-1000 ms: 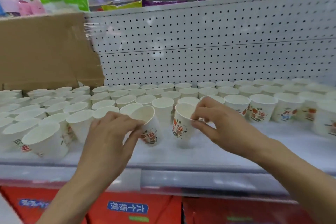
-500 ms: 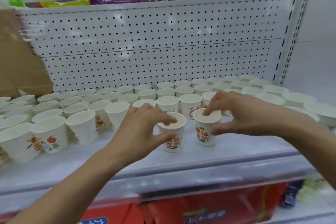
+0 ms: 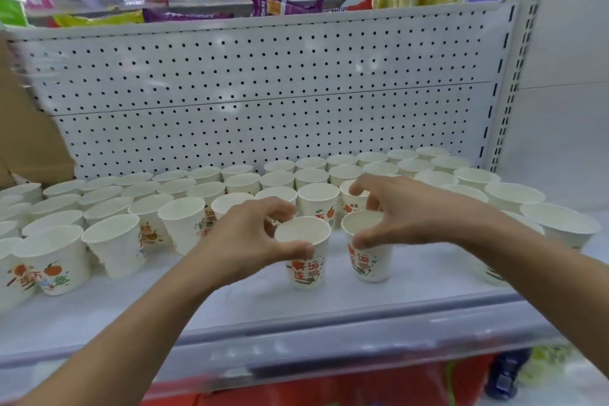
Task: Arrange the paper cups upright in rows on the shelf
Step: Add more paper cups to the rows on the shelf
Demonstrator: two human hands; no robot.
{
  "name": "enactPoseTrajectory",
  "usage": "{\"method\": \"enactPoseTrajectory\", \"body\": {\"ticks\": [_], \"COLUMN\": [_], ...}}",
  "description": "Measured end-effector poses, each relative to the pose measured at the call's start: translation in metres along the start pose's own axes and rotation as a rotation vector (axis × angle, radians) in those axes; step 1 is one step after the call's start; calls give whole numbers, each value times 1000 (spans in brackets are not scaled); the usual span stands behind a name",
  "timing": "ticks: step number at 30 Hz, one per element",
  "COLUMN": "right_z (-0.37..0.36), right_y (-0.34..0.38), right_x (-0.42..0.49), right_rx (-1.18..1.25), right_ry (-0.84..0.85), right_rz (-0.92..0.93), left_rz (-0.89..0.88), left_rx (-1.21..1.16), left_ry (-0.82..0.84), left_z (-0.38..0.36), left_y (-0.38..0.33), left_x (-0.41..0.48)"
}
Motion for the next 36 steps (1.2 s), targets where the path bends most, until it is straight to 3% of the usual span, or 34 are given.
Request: {"method": "enactPoseTrajectory", "body": {"ticks": [17, 24, 36], "right_z": [18, 22, 27], "right_y": [-63, -62, -66], "right_x": [23, 20, 13], "right_rx": [-46, -93, -237], "right_ry": [87, 18, -52], "right_rz": [-17, 81, 97], "left_rz": [25, 64, 82], "left_rx": [85, 123, 96], "left_ry": [-55, -82, -120], "left_z": [-51, -56, -62], "left_y": [-50, -53, -57], "left_x": [58, 59, 61]}}
Point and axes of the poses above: each hand's wrist, its own x-axis towards the middle knuckle, its own z-axis out of the back of the hand, y = z × x, the point moved 10 cm from there along x, towards the middle knuckle, and after that the axes turned 10 degrees about -z, right-handed, at the moved point
